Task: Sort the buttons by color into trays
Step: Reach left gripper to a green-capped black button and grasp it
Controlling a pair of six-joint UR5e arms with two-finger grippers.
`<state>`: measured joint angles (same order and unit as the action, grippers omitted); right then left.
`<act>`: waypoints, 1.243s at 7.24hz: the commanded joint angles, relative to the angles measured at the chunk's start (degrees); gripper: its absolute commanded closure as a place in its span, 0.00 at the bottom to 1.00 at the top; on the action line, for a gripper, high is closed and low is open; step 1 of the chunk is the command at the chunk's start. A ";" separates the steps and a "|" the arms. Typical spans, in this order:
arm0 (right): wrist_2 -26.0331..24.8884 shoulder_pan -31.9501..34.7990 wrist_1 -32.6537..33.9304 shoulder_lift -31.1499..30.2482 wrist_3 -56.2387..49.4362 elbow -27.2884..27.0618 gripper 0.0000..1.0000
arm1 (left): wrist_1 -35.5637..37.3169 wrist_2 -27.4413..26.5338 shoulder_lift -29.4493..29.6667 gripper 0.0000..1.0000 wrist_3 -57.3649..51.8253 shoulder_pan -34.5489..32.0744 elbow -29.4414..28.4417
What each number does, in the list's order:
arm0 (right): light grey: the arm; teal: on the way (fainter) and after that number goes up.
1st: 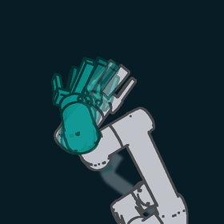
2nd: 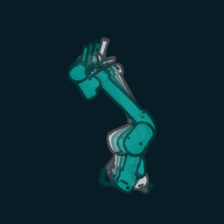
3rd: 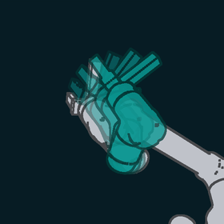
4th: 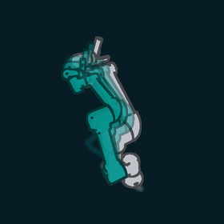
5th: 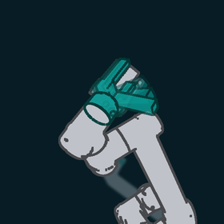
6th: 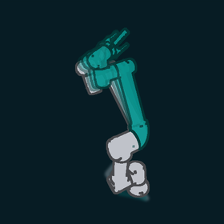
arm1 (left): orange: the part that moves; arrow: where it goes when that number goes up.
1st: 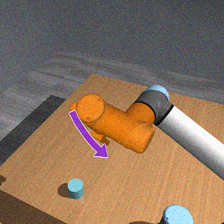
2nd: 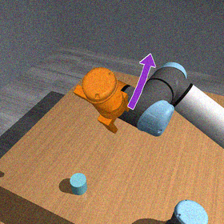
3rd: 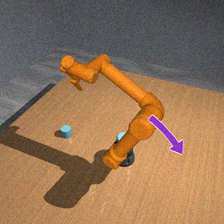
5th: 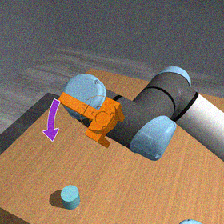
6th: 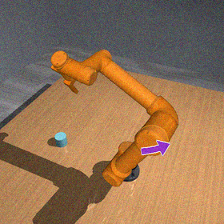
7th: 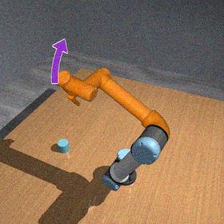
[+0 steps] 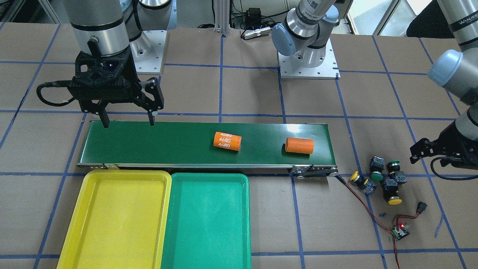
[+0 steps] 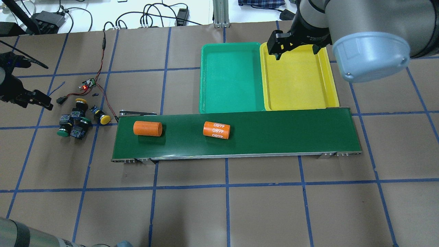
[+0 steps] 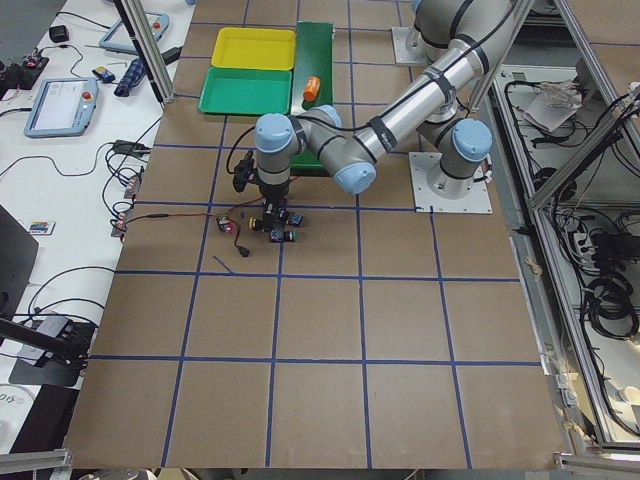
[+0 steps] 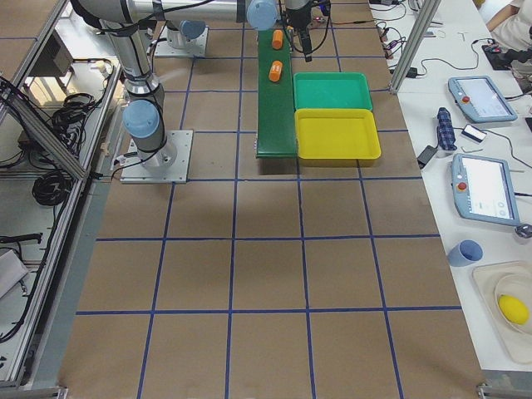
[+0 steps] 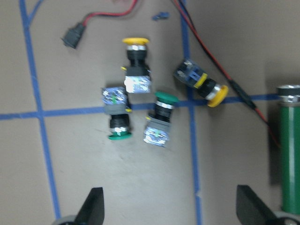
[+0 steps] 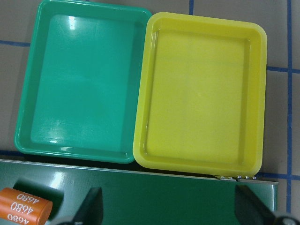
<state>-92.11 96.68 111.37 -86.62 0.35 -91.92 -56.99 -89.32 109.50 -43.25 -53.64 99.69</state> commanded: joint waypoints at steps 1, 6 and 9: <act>0.26 0.00 0.07 -0.13 0.00 -0.01 0.00 | 2.05 1.42 3.95 0.10 0.27 1.60 0.59; 0.09 -0.17 -0.46 -0.39 0.00 0.16 0.00 | 1.44 2.92 6.34 0.22 0.45 0.90 1.29; -0.26 0.00 -0.45 -0.30 0.00 -0.18 0.00 | 1.35 2.75 8.00 0.19 0.45 0.99 1.21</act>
<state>-92.28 96.66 110.99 -86.94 0.35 -91.95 -55.60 -86.55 116.81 -42.80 -52.65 100.91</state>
